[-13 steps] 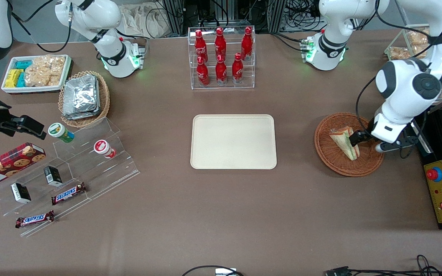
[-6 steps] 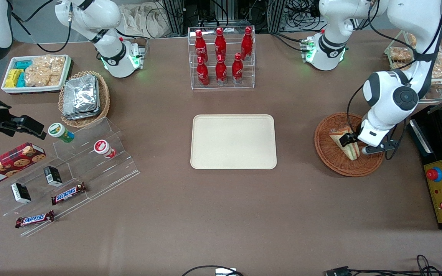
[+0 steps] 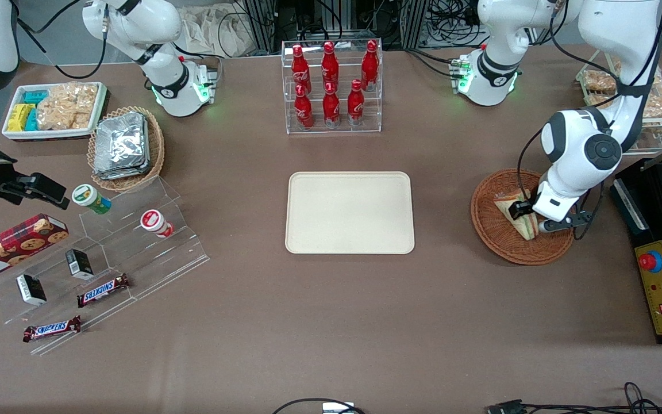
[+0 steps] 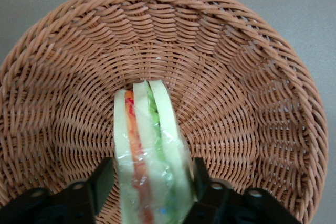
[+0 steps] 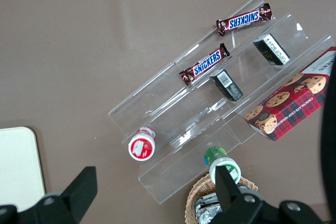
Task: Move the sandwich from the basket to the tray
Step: 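Lower the left gripper and close it on the wrapped sandwich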
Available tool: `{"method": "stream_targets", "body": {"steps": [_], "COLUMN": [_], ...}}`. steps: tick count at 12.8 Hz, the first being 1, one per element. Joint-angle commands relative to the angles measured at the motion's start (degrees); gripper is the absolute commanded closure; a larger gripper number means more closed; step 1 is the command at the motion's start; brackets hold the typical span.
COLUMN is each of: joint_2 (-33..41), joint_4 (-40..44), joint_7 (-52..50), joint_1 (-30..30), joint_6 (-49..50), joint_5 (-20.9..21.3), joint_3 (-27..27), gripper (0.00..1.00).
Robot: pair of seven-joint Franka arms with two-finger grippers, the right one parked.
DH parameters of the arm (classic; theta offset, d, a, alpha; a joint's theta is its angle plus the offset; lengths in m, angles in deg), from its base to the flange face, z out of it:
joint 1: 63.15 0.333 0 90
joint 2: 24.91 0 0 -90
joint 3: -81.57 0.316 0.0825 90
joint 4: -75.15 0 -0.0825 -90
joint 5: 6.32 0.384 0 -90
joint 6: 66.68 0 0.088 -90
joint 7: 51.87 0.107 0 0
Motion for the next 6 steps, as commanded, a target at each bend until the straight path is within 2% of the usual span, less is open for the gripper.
{"method": "stream_targets", "body": {"steps": [1, 2, 6], "joint_2": [0.32, 0.76, 8.30], "joint_4": [-0.40, -0.31, 3.02], "joint_7": [-1.32, -1.67, -1.06], "joint_1": [-0.69, -0.70, -0.78], "joint_6": [-0.57, 0.22, 12.66], "joint_5": [-0.08, 0.01, 0.01], "joint_3": [0.09, 0.00, -0.09], "gripper": [0.89, 1.00, 1.00]}}
